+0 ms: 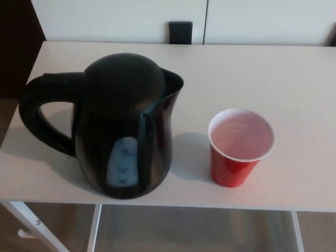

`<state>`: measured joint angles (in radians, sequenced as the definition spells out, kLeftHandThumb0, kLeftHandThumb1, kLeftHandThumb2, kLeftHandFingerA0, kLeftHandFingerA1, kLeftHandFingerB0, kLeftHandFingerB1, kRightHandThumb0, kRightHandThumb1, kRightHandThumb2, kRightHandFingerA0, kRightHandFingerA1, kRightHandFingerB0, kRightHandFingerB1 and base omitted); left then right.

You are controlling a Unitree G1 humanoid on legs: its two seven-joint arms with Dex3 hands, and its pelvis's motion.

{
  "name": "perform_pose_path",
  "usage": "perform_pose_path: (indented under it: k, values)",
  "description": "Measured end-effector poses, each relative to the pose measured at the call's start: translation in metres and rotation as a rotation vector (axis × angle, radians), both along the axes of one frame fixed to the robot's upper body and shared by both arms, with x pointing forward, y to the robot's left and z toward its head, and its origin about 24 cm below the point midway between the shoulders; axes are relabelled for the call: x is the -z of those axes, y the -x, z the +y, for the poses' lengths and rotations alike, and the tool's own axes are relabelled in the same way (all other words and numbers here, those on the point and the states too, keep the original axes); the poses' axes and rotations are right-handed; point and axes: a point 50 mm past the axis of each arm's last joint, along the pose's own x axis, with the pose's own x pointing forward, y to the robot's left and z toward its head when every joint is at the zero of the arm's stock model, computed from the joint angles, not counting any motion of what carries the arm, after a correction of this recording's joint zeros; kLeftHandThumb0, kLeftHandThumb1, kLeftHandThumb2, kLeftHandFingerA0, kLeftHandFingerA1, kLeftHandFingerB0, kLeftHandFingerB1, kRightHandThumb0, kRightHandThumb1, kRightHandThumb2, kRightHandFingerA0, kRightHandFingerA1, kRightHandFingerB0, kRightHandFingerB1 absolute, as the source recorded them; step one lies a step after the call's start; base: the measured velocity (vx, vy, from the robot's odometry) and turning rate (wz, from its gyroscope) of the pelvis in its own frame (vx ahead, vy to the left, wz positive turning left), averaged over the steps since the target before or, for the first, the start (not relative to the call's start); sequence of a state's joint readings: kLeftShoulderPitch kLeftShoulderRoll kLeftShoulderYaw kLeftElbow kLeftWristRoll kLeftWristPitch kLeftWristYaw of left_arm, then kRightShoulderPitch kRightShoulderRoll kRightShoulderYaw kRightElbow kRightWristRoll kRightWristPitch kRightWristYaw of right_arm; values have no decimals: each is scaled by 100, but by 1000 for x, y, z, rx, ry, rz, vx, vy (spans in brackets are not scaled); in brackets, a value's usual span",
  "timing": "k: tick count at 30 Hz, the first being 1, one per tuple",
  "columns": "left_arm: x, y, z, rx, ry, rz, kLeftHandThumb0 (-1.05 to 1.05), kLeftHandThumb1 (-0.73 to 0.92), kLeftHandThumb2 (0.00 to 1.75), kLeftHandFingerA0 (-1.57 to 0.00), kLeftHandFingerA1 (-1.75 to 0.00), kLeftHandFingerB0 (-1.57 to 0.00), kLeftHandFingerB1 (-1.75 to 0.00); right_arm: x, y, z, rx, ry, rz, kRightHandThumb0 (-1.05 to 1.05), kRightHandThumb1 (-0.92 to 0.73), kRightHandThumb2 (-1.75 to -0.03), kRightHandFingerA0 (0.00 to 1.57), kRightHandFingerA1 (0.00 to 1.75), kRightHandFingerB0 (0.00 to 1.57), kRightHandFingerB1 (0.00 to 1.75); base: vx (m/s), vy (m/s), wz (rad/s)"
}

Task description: The robot walk towards a table in front and uses its left hand to pick up the pot from the base and pour water to the cup on the right hand side

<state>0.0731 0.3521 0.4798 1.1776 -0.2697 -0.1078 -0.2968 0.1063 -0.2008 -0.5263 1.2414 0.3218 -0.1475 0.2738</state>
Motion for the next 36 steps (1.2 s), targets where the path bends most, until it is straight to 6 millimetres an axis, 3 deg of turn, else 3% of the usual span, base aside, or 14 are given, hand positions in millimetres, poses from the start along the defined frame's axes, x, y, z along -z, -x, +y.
perform_pose_path:
  k: [1,5,9,13,14,15,16,18,19,20,21,28,29,36]
  values:
    - [0,0,0,-1,1,0,-6,63,58,-52,-47,-30,-35,0,0,0,1,0,0,-24,-48,-60,56,52,39,43,-13,-111,4]
    - [1,2,-1,-7,6,4,-7,60,57,-57,-49,-31,-36,0,1,-1,-2,-1,-1,-20,-54,-55,70,50,48,41,-4,-44,0]
    - [2,1,-1,-10,10,4,-10,62,59,-45,-46,-30,-36,0,1,-1,0,1,-1,-19,-53,-55,68,51,45,41,0,0,0]
    - [1,1,0,-10,7,-2,-8,67,59,-43,-45,-30,-34,0,3,-1,3,0,3,-20,-57,-57,64,50,43,41,0,0,0]
    - [0,1,0,-16,4,-10,-11,49,94,-29,-58,-10,-48,0,4,-1,2,-1,5,-17,-58,-57,61,50,43,41,0,0,0]
    - [-1,0,1,-20,0,-20,-11,49,94,-29,-58,-10,-48,0,5,0,2,-1,6,-17,-58,-57,61,50,43,41,0,0,0]
    - [-4,-3,3,-26,-8,-45,-18,64,60,-37,-47,-19,-32,1,6,0,2,-3,6,-16,-59,-57,62,50,44,41,0,0,0]
    - [-10,-8,7,-35,-24,-88,-15,63,58,-28,-47,-17,-30,1,7,1,5,-5,3,-15,-64,-58,67,48,45,40,0,0,0]
    - [-18,-16,11,-45,-45,-145,-14,63,58,-23,-46,-14,-29,0,8,1,3,-2,2,-13,-65,-59,66,48,46,40,0,0,0]
    - [-24,-21,14,-48,-62,-183,-12,43,88,-12,-52,-3,-45,0,8,0,2,0,2,-15,-64,-58,66,48,48,40,0,0,0]
    - [-28,-25,16,-46,-75,-207,-18,60,60,-22,-36,-18,-30,0,8,0,1,1,3,-16,-57,-56,67,49,49,41,0,0,0]
    - [-83,-55,30,21,-239,-433,-31,53,63,-17,-38,-15,-32,-1,10,-2,3,5,7,-19,-48,-54,62,50,45,40,0,0,0]
    - [-83,-55,30,21,-239,-433,-30,55,61,-17,-36,-16,-31,-1,10,-2,3,5,7,-18,-49,-54,65,50,45,40,0,0,0]
    - [-145,-95,16,172,-376,-661,-12,57,58,-9,-27,-10,-28,0,9,-1,4,3,7,-18,-50,-54,65,50,46,40,0,0,0]
